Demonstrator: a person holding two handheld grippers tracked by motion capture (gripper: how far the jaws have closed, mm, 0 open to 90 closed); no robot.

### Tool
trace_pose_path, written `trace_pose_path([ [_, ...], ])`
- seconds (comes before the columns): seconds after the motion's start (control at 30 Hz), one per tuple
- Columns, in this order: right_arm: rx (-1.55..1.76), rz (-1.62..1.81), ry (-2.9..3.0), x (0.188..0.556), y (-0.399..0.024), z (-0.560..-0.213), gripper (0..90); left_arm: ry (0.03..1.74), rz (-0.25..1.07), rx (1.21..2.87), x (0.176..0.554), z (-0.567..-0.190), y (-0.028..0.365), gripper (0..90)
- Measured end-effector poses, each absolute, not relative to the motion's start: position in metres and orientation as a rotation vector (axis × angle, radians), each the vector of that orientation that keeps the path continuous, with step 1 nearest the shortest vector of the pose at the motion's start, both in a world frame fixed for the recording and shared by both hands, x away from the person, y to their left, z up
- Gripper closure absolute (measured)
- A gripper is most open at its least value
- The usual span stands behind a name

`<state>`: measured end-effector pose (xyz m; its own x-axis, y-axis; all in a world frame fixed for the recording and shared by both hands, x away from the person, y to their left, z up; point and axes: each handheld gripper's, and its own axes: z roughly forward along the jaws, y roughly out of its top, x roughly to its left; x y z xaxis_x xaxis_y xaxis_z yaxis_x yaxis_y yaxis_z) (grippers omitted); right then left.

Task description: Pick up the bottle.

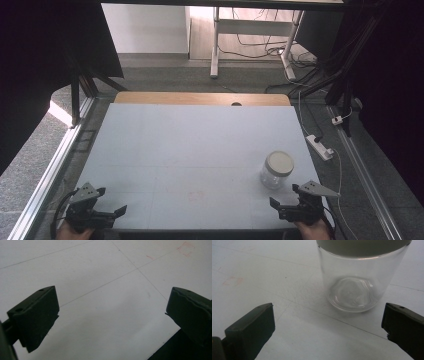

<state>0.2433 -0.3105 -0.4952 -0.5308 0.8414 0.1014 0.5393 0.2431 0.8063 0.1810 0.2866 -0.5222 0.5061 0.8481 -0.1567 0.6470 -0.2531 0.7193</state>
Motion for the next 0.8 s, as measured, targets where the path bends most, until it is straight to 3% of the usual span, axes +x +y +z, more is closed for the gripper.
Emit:
trace_pose_path([
  [0.8,1.234,1.163,2.167,0.268,-0.31,-0.495,0.0,1.222,0.333,2.002,0.182,-0.523,0.286,0.0],
])
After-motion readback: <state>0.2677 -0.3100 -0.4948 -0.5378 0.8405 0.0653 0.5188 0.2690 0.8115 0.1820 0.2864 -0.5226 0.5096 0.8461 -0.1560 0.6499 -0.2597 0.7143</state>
